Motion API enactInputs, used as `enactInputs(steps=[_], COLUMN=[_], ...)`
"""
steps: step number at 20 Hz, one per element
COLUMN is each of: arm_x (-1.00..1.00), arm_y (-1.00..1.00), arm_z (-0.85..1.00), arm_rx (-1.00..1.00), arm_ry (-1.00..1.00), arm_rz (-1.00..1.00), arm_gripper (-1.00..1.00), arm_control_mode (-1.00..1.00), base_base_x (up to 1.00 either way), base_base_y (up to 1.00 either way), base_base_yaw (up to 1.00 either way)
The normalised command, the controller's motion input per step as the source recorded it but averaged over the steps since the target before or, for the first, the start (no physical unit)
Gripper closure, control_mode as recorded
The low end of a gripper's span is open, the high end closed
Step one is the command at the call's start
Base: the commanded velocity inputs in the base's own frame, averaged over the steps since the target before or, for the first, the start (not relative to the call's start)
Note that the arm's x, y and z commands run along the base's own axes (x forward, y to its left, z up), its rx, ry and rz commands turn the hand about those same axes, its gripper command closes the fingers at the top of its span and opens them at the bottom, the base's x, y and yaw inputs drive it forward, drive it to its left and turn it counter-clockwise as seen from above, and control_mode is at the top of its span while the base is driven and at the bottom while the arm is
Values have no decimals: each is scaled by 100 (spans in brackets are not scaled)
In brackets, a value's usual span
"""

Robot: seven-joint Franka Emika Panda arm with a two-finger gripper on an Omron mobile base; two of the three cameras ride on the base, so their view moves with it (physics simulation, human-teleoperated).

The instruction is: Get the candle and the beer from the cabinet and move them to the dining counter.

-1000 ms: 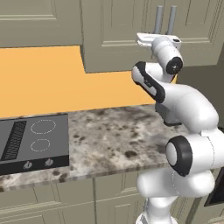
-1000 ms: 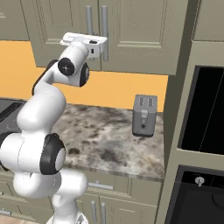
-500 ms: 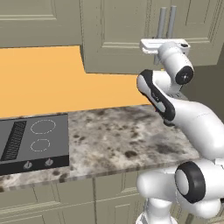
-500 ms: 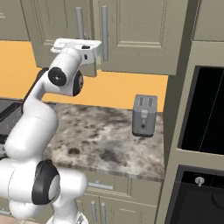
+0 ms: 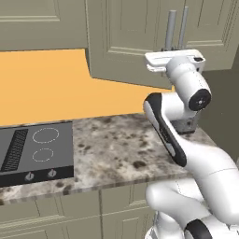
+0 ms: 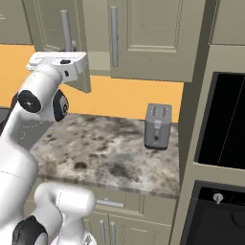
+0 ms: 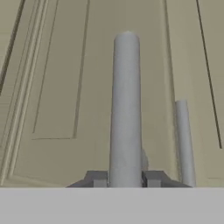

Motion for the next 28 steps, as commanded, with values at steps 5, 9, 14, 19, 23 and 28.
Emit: enactInputs(steps=[5, 9, 14, 19, 23, 28], arm_x=[-91, -53, -50, -51, -41, -6], arm_y=[73, 18, -51, -84, -69, -62], arm_z=[0, 0, 37, 48, 22, -25], arm_rx=[0, 3, 19, 30, 28, 30], arm_ry=[0, 0, 0, 10, 18, 22], arm_rz=[1, 3, 3, 8, 12, 14], arm_gripper=[-100, -100, -100, -100, -100, -100], arm_control_mode=[-100, -100, -100, -100, -100, -100], base_base_x=[0, 0, 0, 0, 0, 0], base_base_y=[0, 0, 0, 0, 0, 0], base_base_yaw=[0, 0, 0, 0, 0, 0])
